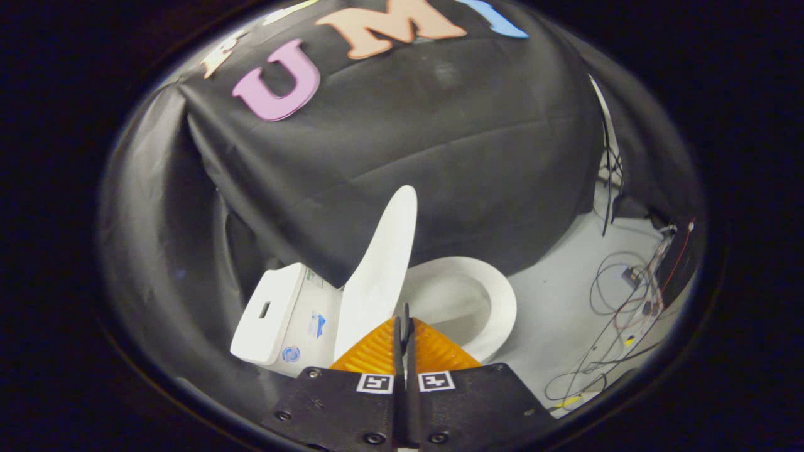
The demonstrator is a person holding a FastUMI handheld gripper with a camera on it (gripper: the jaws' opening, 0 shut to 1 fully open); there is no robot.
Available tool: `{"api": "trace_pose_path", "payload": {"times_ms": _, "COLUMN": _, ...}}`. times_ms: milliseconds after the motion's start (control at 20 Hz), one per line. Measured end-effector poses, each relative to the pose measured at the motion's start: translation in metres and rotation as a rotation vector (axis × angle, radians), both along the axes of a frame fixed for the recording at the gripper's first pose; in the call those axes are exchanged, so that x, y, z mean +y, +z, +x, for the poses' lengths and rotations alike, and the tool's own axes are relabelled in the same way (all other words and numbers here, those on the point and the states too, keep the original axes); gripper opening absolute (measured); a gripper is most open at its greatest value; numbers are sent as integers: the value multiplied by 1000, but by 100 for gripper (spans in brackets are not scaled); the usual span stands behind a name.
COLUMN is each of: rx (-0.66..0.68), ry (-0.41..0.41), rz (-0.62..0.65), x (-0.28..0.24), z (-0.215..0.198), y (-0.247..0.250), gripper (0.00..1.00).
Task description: Open the toilet lid.
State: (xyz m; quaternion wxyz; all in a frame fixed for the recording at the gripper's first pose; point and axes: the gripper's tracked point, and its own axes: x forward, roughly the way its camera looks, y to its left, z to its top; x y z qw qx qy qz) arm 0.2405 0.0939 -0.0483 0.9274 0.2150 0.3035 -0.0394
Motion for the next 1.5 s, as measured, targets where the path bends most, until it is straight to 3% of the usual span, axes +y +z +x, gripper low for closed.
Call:
{"api": "trace_pose_path", "payload": {"times_ms": 650, "rx": -117, "ry": 136, "rz": -308, "x": 121, "z": 6, "y": 73, "gripper": 0}}
{"api": "trace_pose_path", "payload": {"times_ms": 1100, "rx": -194, "ry": 282, "rz": -413, "x": 219, "z": 20, "y": 93, "gripper": 1}}
{"api": "trace_pose_path", "payload": {"times_ms": 1500, "rx": -218, "ry": 400, "rz": -428, "x": 291, "z": 33, "y": 90, "gripper": 1}}
